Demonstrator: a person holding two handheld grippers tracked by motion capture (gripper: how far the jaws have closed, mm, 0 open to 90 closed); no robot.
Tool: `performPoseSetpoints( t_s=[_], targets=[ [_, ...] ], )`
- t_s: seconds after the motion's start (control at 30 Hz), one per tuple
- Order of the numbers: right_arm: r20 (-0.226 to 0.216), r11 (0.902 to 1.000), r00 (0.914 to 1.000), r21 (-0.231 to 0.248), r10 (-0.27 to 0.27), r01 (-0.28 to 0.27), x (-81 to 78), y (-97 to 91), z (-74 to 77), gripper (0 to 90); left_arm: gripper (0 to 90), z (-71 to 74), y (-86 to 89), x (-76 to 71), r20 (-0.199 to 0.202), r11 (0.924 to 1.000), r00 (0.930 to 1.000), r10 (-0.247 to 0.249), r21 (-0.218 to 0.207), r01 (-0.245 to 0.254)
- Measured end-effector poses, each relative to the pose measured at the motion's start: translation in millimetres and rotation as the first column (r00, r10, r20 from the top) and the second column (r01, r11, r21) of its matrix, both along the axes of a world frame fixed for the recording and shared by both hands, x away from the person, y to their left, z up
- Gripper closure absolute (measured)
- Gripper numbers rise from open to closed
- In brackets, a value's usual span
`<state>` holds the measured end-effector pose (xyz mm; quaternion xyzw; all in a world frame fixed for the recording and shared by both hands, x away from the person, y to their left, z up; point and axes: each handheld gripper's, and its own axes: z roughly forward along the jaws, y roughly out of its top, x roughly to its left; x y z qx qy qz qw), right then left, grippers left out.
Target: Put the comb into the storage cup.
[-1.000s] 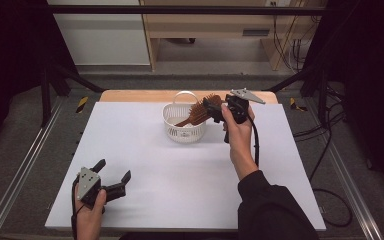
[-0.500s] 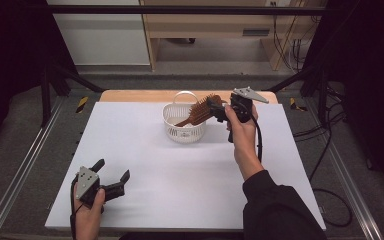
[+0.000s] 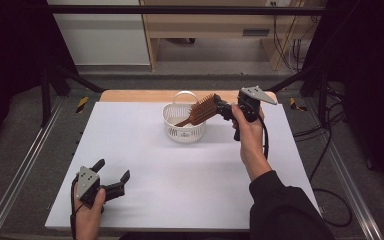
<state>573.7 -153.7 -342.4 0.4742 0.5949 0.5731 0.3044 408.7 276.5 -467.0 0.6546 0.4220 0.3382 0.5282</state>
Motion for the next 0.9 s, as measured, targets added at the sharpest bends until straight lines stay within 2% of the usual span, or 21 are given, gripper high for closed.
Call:
performPoseSetpoints(
  t_s=[0.2, 0.3, 0.4, 0.63, 0.9],
  targets=[
    [0.041, 0.9996, 0.9988, 0.003, 0.028, -0.028, -7.1, -10.7, 6.8, 3.5, 2.6, 1.1, 0.4, 0.1, 0.018, 0.9996, 0.9994, -0.028, -0.005, 0.028],
    [0.06, 0.9994, 0.9977, -0.017, 0.03, -0.029, -13.0, -18.2, 9.2, 3.3, 2.3, 2.1, 0.1, -0.5, 0.027, 0.9991, 0.9988, -0.041, -0.008, 0.041],
    [0.073, 0.999, 0.9968, -0.034, 0.033, -0.03, -19.3, -26.1, 11.5, 3.0, 2.0, 2.1, 0.3, -0.6, 0.029, 0.9986, 0.9983, -0.051, -0.01, 0.051],
    [0.1, 0.9988, 0.9942, -0.033, 0.039, -0.036, -34.2, -44.0, 18.5, 2.7, 1.3, 2.4, -0.1, -2.5, 0.047, 0.9969, 0.9959, -0.078, -0.008, 0.078],
    [0.114, 0.9988, 0.9924, -0.021, 0.045, -0.043, -46.2, -62.8, 25.7, 2.6, 1.3, 3.5, 1.3, -6.1, 0.057, 0.9969, 0.9953, -0.078, -0.007, 0.078]
  ],
)
